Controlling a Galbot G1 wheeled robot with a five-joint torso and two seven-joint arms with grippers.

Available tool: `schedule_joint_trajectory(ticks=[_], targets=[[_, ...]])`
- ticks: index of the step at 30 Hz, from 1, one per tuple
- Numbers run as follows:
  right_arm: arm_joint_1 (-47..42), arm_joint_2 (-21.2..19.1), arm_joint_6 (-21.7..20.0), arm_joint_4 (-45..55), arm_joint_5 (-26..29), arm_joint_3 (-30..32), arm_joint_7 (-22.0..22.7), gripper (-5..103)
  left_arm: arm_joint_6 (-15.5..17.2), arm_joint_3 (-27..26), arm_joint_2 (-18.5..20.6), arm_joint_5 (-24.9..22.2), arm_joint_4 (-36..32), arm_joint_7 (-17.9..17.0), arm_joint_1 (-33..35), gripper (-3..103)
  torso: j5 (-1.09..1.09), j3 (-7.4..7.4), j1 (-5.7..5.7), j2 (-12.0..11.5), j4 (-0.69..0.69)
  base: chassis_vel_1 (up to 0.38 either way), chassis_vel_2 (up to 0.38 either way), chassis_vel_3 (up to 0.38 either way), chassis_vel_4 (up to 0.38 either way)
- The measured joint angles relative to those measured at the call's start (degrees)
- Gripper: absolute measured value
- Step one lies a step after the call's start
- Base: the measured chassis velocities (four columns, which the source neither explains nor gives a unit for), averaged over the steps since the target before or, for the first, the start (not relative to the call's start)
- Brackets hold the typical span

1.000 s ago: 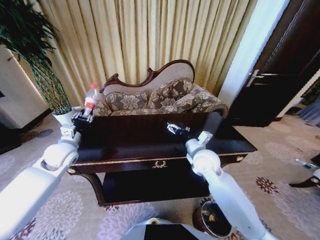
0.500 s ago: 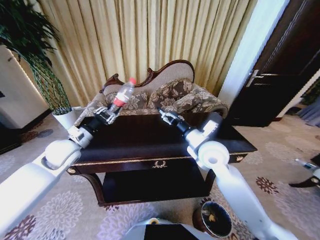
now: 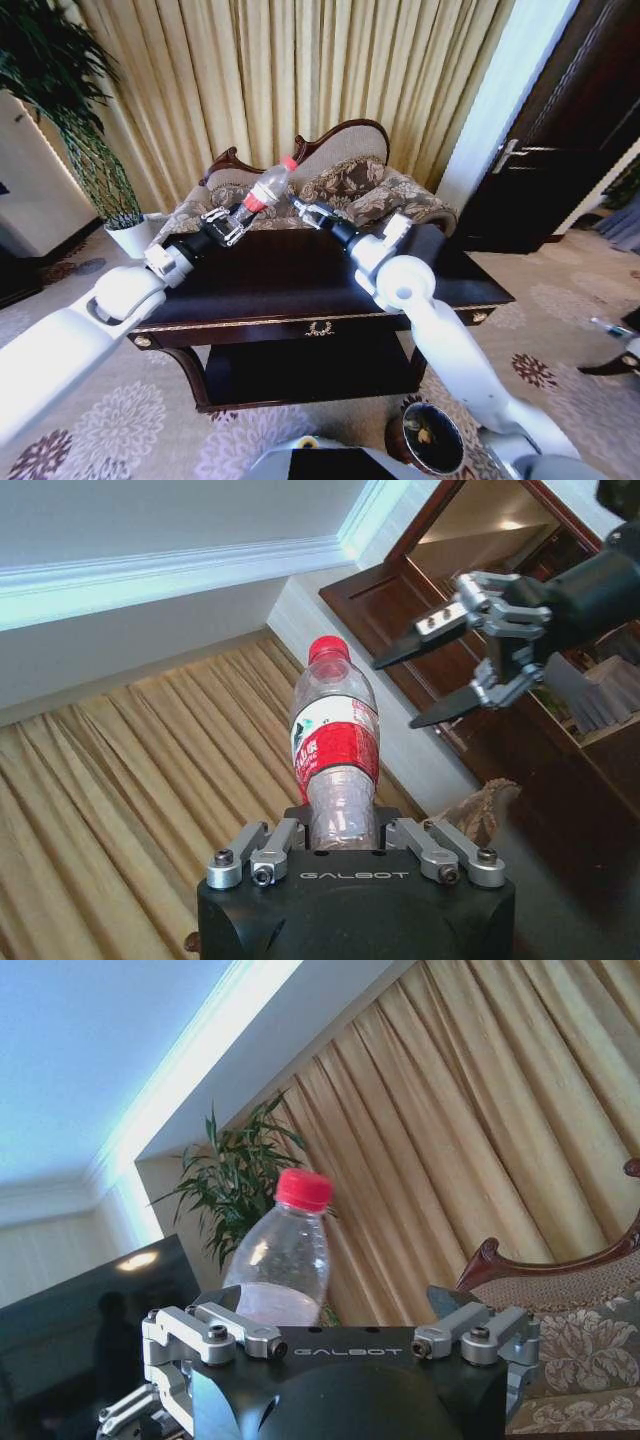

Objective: Move to the front of the table and place the trash on the table into the trash bin.

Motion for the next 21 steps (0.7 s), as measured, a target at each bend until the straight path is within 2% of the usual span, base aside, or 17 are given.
schedule_joint_trajectory(ticks=[6,21], targets=[[1.2,0.9,-0.3,-0.9,-1.5,-2.5,0.3,100,1.1,2.3,-1.0,1.5,-0.3,-0.8,-1.0,30,0.00,0.00,0.00,0.0,-0.01,0.000,0.000,0.000,0.000],[2.7,4.7,-1.5,-3.3,-3.5,-5.6,2.3,100,3.3,6.2,-2.4,1.5,-1.9,-2.4,-3.5,30,0.00,0.00,0.00,0.0,0.00,0.000,0.000,0.000,0.000]])
